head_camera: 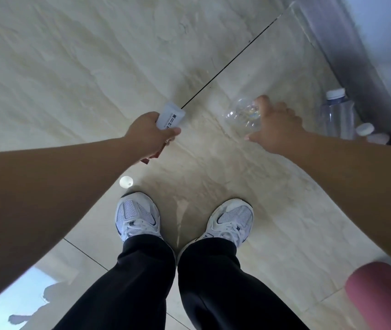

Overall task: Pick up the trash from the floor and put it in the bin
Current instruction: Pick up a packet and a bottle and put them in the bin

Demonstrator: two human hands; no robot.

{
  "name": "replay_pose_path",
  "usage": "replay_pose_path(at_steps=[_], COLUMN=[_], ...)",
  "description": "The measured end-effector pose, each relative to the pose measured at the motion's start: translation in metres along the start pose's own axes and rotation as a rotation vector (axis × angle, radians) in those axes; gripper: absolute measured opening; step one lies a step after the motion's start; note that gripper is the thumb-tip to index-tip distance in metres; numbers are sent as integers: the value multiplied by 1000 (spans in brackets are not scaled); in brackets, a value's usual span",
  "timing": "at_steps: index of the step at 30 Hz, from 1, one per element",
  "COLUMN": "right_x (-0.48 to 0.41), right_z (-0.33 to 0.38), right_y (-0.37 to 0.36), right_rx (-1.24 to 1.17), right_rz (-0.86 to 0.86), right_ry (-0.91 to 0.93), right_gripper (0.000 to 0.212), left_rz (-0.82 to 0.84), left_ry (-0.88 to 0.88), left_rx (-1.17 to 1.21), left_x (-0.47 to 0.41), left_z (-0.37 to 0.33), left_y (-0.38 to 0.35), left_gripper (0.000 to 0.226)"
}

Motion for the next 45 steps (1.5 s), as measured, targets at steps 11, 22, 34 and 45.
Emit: replay_pose_path(at_steps=[11,22,34,45], right_x=[84,248,427,560], right_z=[28,38,-20,-154], right_y=[-33,27,43,-53], right_rx=[-996,-1508,-1788,-2048], right_rz=[283,356,159,1], right_ry=[-109,-24,33,-168], right_gripper=[49,62,34,56], left_rz=[119,106,271,374], left_ry=[89,88,57,-5], left_rx=[269,98,70,-268], left_x=[76,243,369,449], left_z=[-31,-142,-196,-250], left_y=[-52,-32,-81,-234], left_gripper=[17,19,35,31])
Point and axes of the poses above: each hand's wrist, its own x-axis away from the middle knuckle, its own y-axis out of the back of the hand, z = x × y, the point moved 8 cm from there along -x, towards the middle knuckle, and after that the axes turned 12 degrees about z, right-handed, at the moved point
